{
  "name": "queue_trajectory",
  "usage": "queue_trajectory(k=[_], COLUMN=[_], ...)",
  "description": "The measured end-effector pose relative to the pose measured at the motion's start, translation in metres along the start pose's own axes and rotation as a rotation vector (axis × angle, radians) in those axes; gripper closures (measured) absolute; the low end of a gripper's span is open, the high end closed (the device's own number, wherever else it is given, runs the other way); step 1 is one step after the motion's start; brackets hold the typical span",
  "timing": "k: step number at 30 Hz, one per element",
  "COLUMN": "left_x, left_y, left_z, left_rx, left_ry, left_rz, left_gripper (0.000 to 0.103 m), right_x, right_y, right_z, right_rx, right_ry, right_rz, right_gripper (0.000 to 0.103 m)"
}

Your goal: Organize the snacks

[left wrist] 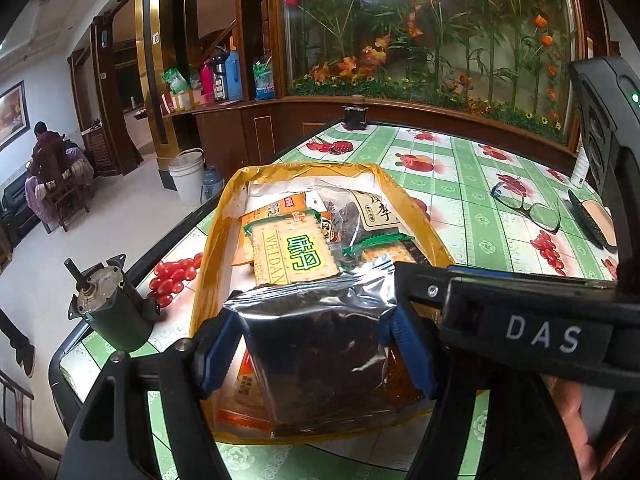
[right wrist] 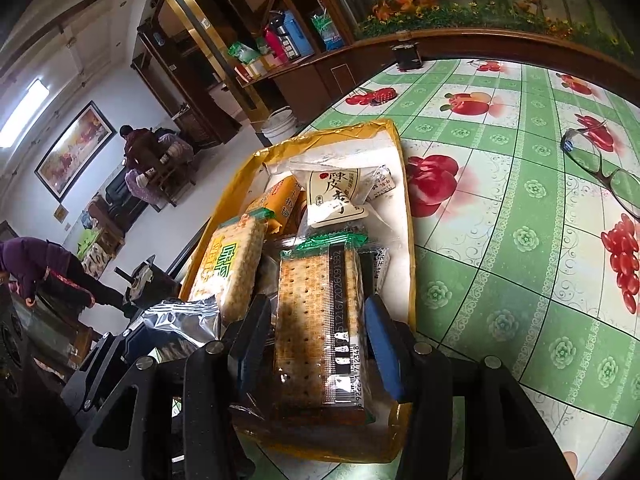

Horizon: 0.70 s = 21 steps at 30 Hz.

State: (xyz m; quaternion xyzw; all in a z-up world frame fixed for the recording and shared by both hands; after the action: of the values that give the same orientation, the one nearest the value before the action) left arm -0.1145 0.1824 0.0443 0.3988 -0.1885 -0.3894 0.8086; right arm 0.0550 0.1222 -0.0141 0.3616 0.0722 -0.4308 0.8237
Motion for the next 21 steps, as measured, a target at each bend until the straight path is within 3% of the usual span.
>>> queue_trajectory(k=[8, 12, 21], left_x=[-0.001, 0.000, 0.011], left_y=[0.003, 0.002, -0.002], left_z=[0.008, 0.016, 0.026], left_rx=[0.019, 0.040, 0.053], left_ry=[-0.030, -0.053, -0.064], left_rz=[0.003, 0.002, -0.031], left_gripper=[0.027, 0.022, 0.021], right_x=[0.004, 0.006, 0.006], right_y=[0.003, -0.003, -0.028], right_z=[0.023, 0.049, 0.083], right_rx=[0.055, 0.127, 0.193], right_ry=[-0.020, -0.072, -0.116], right_rz=[0.010, 0.045, 0.101], right_gripper=[0.050, 0.039, 0.033])
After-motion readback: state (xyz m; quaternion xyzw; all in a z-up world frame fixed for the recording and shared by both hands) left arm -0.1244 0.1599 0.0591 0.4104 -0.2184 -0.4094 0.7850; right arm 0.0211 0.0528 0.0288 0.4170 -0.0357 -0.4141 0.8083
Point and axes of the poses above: each gripper's, at about its wrist camera, not at the fingertips, and z roughly against the way its jaws point, x to its right, y to its top, the point moved 2 cm from there along -z, roughly the way its jaws point, and after that the axes turned 2 degrees about -y, right-handed, at the moved point
